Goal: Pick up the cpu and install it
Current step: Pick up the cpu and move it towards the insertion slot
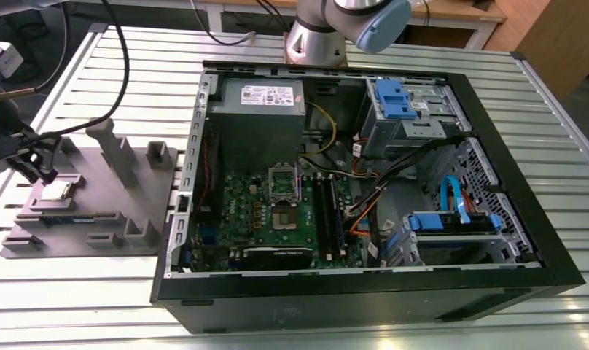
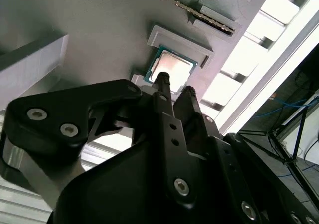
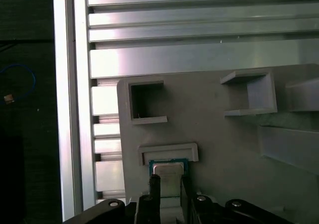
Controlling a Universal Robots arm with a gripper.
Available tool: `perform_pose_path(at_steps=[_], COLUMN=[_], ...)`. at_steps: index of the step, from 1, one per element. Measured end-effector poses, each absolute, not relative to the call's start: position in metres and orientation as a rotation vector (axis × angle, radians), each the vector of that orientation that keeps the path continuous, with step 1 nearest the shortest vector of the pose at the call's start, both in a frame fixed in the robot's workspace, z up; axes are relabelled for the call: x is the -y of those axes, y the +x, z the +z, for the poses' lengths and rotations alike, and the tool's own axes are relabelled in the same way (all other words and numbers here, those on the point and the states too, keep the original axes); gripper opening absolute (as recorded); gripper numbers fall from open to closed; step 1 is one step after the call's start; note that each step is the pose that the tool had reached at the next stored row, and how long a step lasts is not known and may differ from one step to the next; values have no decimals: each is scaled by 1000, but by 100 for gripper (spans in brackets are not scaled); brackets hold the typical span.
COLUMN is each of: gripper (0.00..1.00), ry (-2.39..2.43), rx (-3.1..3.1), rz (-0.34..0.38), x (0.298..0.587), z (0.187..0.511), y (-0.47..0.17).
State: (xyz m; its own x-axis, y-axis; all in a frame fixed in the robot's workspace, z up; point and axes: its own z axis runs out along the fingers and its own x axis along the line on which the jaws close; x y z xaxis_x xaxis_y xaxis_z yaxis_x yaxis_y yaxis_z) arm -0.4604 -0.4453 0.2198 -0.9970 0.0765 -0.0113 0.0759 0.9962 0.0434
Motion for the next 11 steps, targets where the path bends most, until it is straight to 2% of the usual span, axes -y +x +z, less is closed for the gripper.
perform_pose_path(at_steps=[1, 3, 6, 8, 10, 11], gripper=[30, 42, 47, 59, 59, 65], ry=[119, 119, 119, 119, 119, 119], rx=[-3126, -3126, -3126, -3126, -3126, -3126], rz=[67, 67, 67, 67, 67, 67], x=[445, 445, 445, 445, 445, 445], z=[220, 220, 220, 220, 220, 220], y=[-460, -460, -460, -460, -460, -460])
